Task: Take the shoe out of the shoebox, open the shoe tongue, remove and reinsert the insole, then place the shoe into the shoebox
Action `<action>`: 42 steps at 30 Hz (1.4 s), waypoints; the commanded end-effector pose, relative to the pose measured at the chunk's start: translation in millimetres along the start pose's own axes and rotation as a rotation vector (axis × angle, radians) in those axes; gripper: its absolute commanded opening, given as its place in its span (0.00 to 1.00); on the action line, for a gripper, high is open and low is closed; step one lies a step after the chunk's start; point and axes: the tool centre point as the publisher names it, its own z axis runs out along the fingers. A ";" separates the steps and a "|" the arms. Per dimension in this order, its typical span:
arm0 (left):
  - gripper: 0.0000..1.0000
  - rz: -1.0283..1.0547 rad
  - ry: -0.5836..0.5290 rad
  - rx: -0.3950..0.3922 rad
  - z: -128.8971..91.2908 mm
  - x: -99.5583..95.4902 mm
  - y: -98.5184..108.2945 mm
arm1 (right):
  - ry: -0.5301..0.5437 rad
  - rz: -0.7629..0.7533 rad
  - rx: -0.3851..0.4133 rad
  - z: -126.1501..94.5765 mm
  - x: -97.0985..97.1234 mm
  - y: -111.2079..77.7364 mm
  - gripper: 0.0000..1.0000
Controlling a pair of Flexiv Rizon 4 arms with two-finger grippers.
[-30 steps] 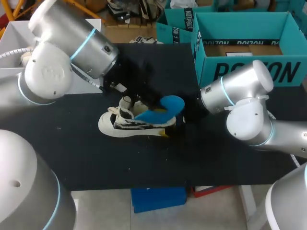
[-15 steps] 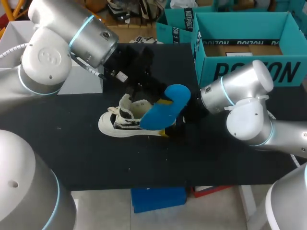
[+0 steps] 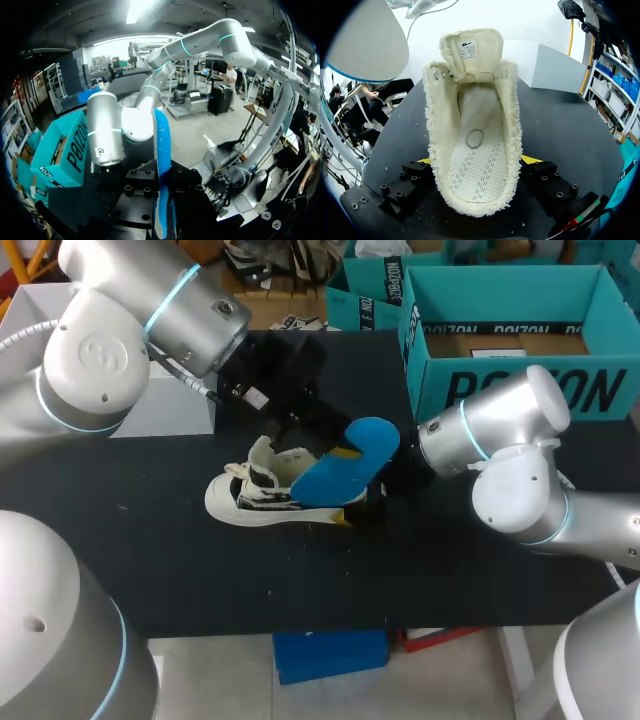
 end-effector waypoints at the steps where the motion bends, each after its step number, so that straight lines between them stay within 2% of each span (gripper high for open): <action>1: 0.00 0.000 -0.003 -0.001 0.6 0.7 0.5 | 0.000 0.001 0.000 0.4 -0.5 -0.2 0.00; 4: 0.00 0.000 -0.003 -0.001 0.6 0.7 0.5 | 0.000 0.001 0.000 0.4 -0.5 -0.2 0.00; 7: 0.00 -0.123 -0.035 0.126 -13.6 -7.0 -9.6 | 0.000 0.001 0.000 0.4 -0.5 -0.2 0.00; 12: 0.00 -0.254 -0.108 0.268 -41.6 -17.3 -32.8 | 0.000 0.001 0.000 0.4 -0.5 -0.2 0.00; 14: 0.00 -0.277 -0.139 0.292 -48.2 -18.3 -38.5 | 0.000 0.001 0.000 0.4 -0.5 -0.2 0.00; 16: 0.00 -0.348 -0.132 0.361 -55.9 -20.4 -43.8 | 0.000 0.001 0.000 0.4 -0.5 -0.2 0.00; 17: 0.00 -0.341 -0.146 0.357 -57.4 -20.7 -44.8 | 0.000 0.001 0.000 0.4 -0.5 -0.2 0.00; 24: 0.00 -0.392 -0.166 0.510 -72.6 -21.1 -55.5 | 0.000 0.001 0.000 0.4 -0.5 -0.2 0.00; 29: 0.00 -0.386 -0.180 0.564 -83.4 -18.3 -64.0 | 0.000 0.001 0.000 0.4 -0.5 -0.2 0.00; 38: 0.00 -0.350 -0.159 0.580 -95.9 -16.0 -80.8 | 0.000 0.001 0.000 0.4 -0.5 -0.2 0.00; 42: 0.00 -0.359 -0.139 0.611 -102.4 -16.0 -86.5 | 0.000 0.001 0.000 0.4 -0.5 -0.2 0.00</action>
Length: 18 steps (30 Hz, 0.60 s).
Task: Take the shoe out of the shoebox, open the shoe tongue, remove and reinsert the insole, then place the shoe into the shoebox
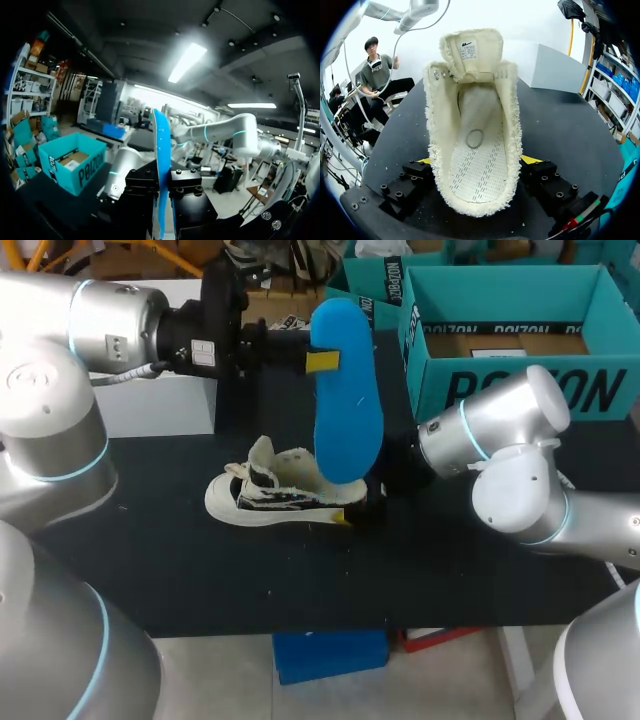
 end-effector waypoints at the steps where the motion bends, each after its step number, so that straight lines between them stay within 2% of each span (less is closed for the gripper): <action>1: 0.00 -0.020 0.017 0.016 -2.9 1.1 -7.3 | 0.000 0.001 0.000 0.4 -0.5 -0.2 0.00; 9: 0.00 -0.033 0.021 0.046 -12.3 -8.3 -16.6 | 0.000 0.001 0.000 0.4 -0.5 -0.2 0.00; 18: 0.00 -0.034 0.034 0.042 -14.5 -10.6 -20.7 | 0.000 0.001 0.000 0.4 -0.5 -0.2 0.00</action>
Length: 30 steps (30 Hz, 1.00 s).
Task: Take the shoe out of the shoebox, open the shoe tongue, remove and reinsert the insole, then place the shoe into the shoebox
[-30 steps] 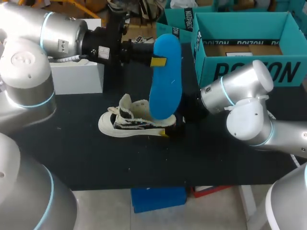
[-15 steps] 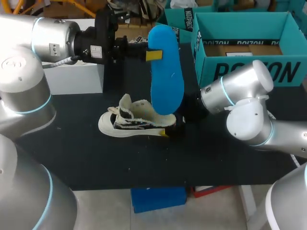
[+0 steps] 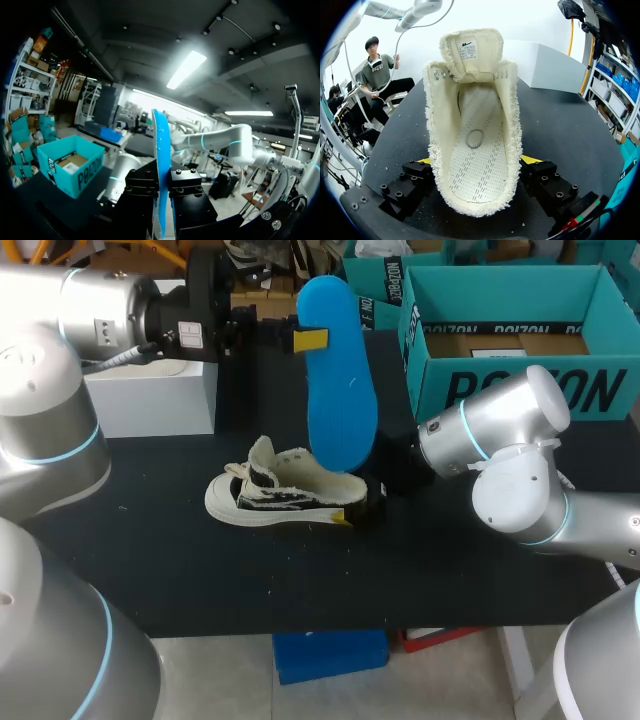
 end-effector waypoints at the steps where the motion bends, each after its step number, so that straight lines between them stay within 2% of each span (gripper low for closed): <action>1: 0.00 0.000 0.004 -0.006 0.5 -2.4 -2.2 | 0.000 0.001 0.000 0.4 -0.5 -0.2 0.00; 10: 0.00 0.000 0.004 -0.006 0.5 -2.4 -2.2 | -0.002 0.002 0.009 -2.9 -1.1 -1.2 0.00; 11: 0.00 0.000 0.004 -0.006 0.5 -2.4 -2.2 | 0.001 0.001 0.028 -5.7 -1.6 -2.4 0.41; 12: 0.00 0.000 0.004 -0.006 0.5 -2.4 -2.2 | 0.002 -0.001 0.051 -8.7 -2.0 -3.6 1.00; 19: 0.00 0.000 0.004 -0.006 0.5 -2.4 -2.2 | 0.000 -0.013 0.185 -36.5 -3.9 -11.4 1.00; 30: 0.00 0.000 0.004 -0.006 0.5 -2.4 -2.2 | 0.013 -0.029 0.509 -67.1 -6.8 -8.6 1.00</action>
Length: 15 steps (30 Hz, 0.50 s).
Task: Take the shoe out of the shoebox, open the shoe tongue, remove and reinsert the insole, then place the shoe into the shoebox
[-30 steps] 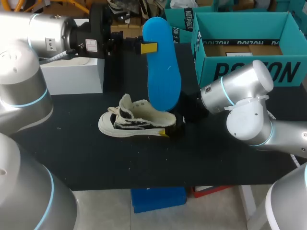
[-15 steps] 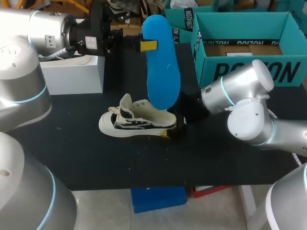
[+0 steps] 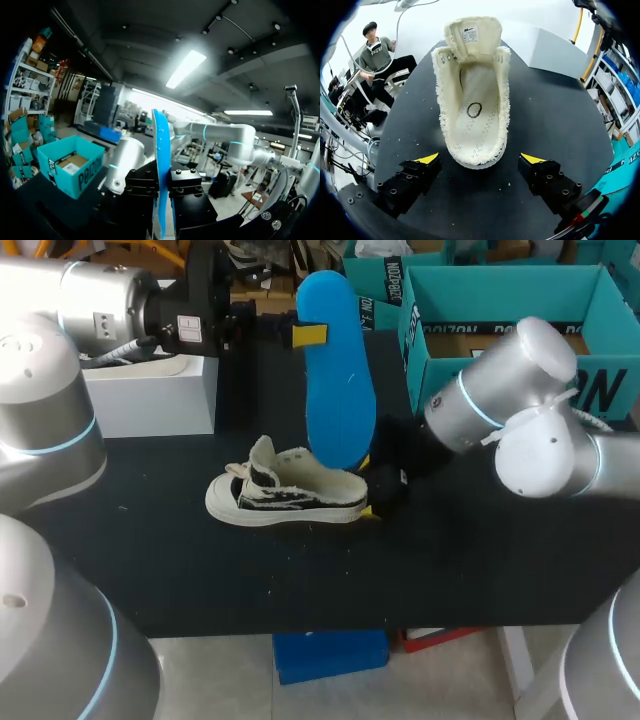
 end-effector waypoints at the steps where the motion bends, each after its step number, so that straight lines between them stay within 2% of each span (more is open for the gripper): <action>1: 0.00 0.001 -0.002 0.001 1.7 -0.6 1.0 | 0.007 -0.002 0.276 -20.7 -1.5 9.5 1.00; 7: 0.00 0.001 -0.002 0.001 1.7 -0.6 1.0 | -0.010 -0.005 0.431 -29.9 -2.8 18.3 1.00; 15: 0.00 0.001 -0.002 0.001 1.7 -0.6 1.0 | -0.024 -0.017 0.544 -34.3 -2.7 32.2 1.00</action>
